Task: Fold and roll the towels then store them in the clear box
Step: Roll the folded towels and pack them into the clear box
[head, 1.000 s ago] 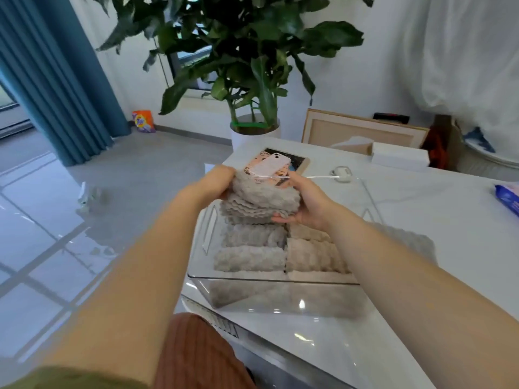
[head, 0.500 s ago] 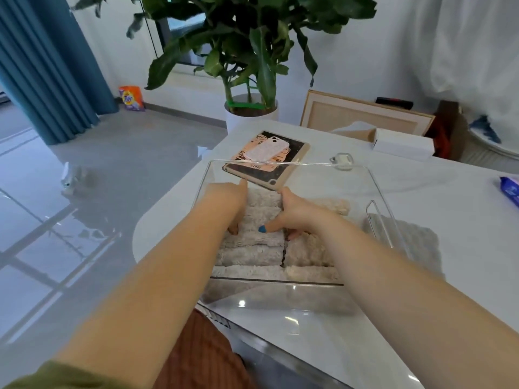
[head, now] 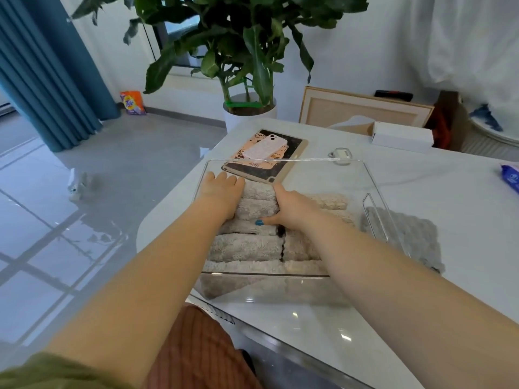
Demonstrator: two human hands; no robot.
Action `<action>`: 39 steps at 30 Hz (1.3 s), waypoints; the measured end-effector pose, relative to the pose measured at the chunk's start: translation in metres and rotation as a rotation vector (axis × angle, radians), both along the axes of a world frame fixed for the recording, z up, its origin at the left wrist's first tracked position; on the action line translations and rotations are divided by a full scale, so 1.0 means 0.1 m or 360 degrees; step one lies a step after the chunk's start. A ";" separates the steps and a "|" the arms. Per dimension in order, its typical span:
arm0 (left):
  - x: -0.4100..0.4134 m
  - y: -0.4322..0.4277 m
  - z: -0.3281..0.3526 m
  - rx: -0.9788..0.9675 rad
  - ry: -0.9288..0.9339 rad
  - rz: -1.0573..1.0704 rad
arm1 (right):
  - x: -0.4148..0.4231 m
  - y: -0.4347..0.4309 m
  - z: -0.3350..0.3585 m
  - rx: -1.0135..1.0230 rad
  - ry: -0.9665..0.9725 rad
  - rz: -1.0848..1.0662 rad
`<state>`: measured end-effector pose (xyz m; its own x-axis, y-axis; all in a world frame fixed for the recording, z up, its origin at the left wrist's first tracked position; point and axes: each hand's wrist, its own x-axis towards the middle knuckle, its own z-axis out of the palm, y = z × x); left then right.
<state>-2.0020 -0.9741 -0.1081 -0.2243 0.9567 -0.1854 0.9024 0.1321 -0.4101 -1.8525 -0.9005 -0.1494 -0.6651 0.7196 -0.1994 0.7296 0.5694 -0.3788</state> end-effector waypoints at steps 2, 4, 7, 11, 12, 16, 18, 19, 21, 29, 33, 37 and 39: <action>-0.02 -0.05 -0.01 -0.0064 0.0007 -0.0002 | 0.01 -0.01 0.00 0.0021 -0.0027 0.0017; 0.00 -0.11 -0.02 -0.0117 0.0059 -0.0008 | 0.03 0.00 0.02 -0.0250 0.0001 0.0064; 0.08 -0.15 -0.04 -0.0122 0.0130 0.0028 | 0.07 -0.01 0.09 -0.0460 -0.0020 0.0101; 0.15 -0.19 0.00 -0.0109 0.0076 0.0095 | 0.11 -0.05 0.24 -0.0452 -0.0150 0.0088; 0.16 -0.21 0.03 -0.0099 0.0038 0.0116 | 0.15 -0.06 0.31 -0.0434 -0.0167 0.0098; 0.23 -0.28 0.27 -0.0089 -0.0156 0.0248 | 0.47 -0.05 0.69 -0.0370 -0.0037 0.0036; 0.38 -0.28 0.42 -0.0004 -0.0295 0.0267 | 0.74 -0.04 0.87 -0.0495 0.0228 -0.0104; 0.49 -0.25 0.48 0.0104 -0.0371 0.0231 | 0.89 -0.03 0.95 -0.0560 0.0394 -0.0188; 0.79 -0.18 0.53 0.0363 -0.0575 0.0104 | 1.25 -0.05 1.08 -0.0615 0.0699 -0.0371; 2.55 0.10 0.49 0.0873 -0.1148 -0.0402 | 2.94 -0.04 0.77 -0.0660 0.1102 -0.1155; 3.24 0.26 0.12 0.0365 -0.0976 -0.0352 | 3.53 -0.09 0.39 -0.0809 0.1034 -0.1390; 3.44 0.37 -0.66 0.0229 -0.1048 0.0272 | 3.88 -0.25 0.01 -0.1017 0.0995 -0.1524; 3.43 0.39 -0.88 0.0436 -0.1197 0.0610 | 3.97 -0.32 -0.16 -0.1106 0.1043 -0.1571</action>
